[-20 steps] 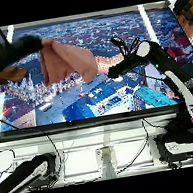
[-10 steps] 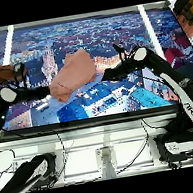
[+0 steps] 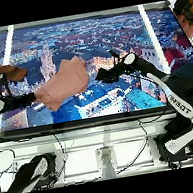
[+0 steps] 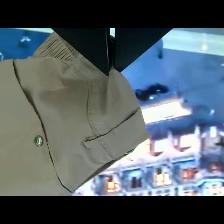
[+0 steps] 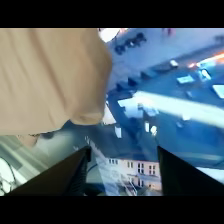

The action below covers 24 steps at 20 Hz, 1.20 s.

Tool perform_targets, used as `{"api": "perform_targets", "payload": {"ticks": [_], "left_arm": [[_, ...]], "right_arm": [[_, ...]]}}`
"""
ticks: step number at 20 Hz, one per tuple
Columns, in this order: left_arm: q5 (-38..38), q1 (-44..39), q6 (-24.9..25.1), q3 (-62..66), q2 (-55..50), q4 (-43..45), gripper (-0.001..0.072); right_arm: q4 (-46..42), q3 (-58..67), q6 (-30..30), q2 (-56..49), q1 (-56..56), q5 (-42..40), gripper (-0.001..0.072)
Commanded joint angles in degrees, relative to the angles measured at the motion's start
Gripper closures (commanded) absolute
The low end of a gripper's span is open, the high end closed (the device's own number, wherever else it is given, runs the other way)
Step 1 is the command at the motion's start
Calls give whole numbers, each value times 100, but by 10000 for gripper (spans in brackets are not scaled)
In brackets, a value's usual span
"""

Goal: Fold the clothes and pants, and hang the long-sleeved shirts on hangers.

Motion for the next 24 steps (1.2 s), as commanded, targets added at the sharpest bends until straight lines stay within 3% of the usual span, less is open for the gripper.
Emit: {"api": "perform_targets", "payload": {"ticks": [1, 7, 11, 12, 16, 19, 21, 22, 24], "left_arm": [[2, 238, -31, -13, 66, 57, 697], [2, 238, -33, -13, 68, -7, 696], [2, 240, -33, -13, 68, -7, 696], [2, 240, -33, -13, 68, -9, 696], [2, 240, -33, -13, 68, -7, 696], [7, 240, -33, -11, 68, -9, 696], [26, 240, -33, -11, 68, -111, 696], [63, 240, -33, -11, 68, -219, 696], [243, 240, -33, -11, 68, -608, 696]], "right_arm": [[131, 424, 31, -402, 151, 267, 150], [101, 1038, 304, -949, 708, 503, 162], [-129, 1467, 1001, -1325, 942, 457, 170], [-136, 1576, 1121, -1414, 942, 457, 202], [-114, 2046, 1423, -1814, 946, 487, 219], [50, 2277, 1397, -1982, 946, 437, 410], [37, 2382, 1241, -1987, 946, 321, 412], [24, 2435, 1198, -1989, 946, 260, 478], [22, 2544, 907, -1987, 946, 157, 706]]}}
